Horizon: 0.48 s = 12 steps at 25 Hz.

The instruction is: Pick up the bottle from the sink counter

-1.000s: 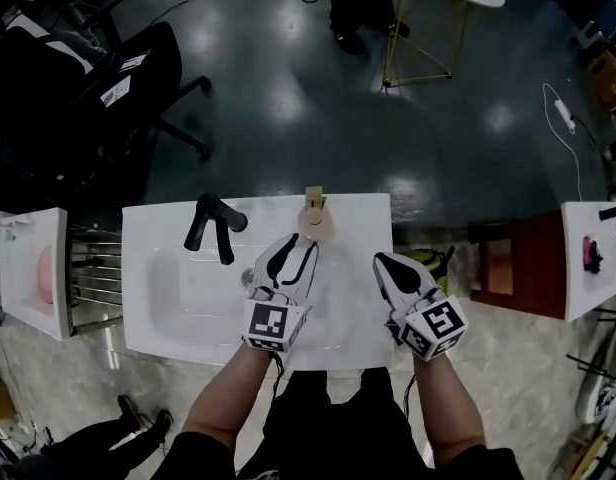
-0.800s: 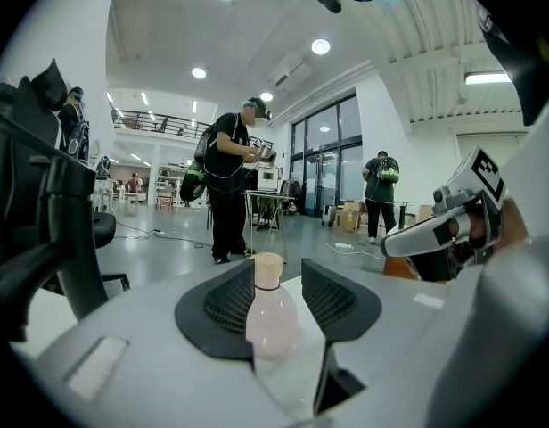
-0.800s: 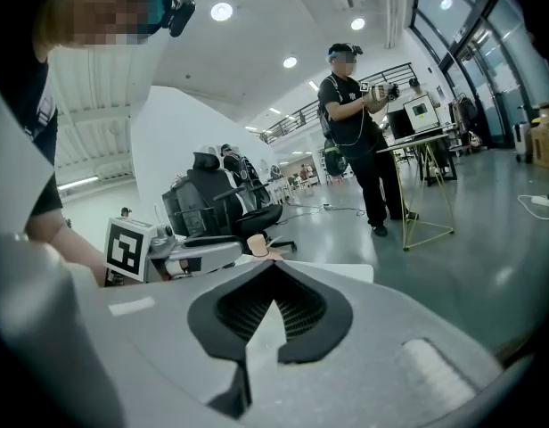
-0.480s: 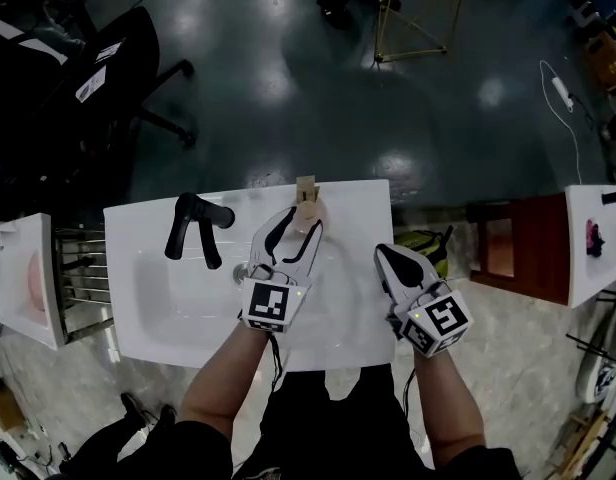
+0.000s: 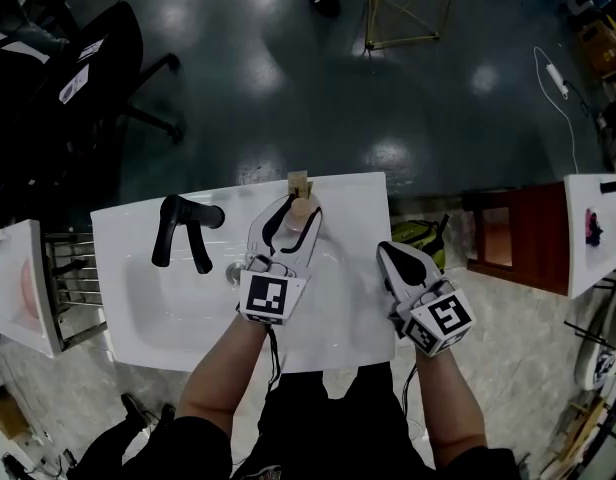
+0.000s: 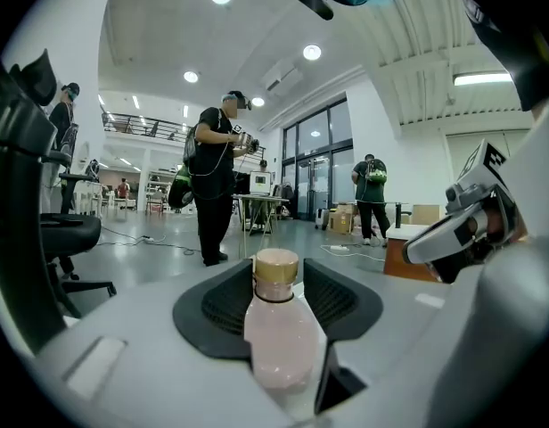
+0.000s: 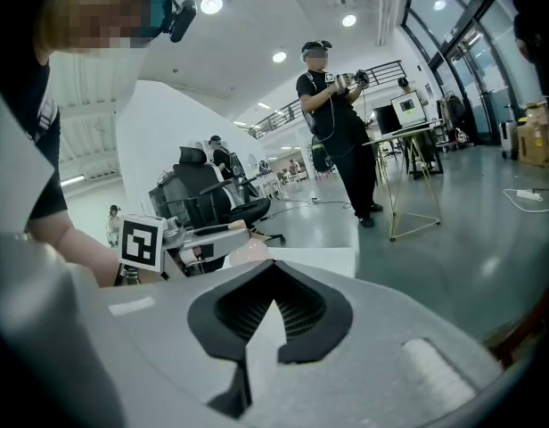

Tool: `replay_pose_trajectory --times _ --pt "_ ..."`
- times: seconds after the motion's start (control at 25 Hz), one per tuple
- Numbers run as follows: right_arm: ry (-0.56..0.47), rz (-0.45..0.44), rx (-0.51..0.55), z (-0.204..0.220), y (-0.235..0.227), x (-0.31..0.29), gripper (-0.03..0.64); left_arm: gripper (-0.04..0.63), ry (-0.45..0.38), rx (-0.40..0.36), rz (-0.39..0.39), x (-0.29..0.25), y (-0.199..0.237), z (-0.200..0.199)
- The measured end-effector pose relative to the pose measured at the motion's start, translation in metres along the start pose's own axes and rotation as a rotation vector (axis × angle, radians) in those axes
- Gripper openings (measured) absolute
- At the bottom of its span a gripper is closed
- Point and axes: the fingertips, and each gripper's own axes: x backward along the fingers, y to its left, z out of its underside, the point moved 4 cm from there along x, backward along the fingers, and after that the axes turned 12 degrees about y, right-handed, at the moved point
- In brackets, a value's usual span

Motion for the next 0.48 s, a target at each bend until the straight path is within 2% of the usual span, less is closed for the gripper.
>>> replay_pose_trajectory --times 0.48 --pt "0.030 0.022 -0.011 0.0036 -0.0037 -0.0083 0.000 0.160 -0.043 -0.001 0.025 -0.0045 0.0065 -0.0040"
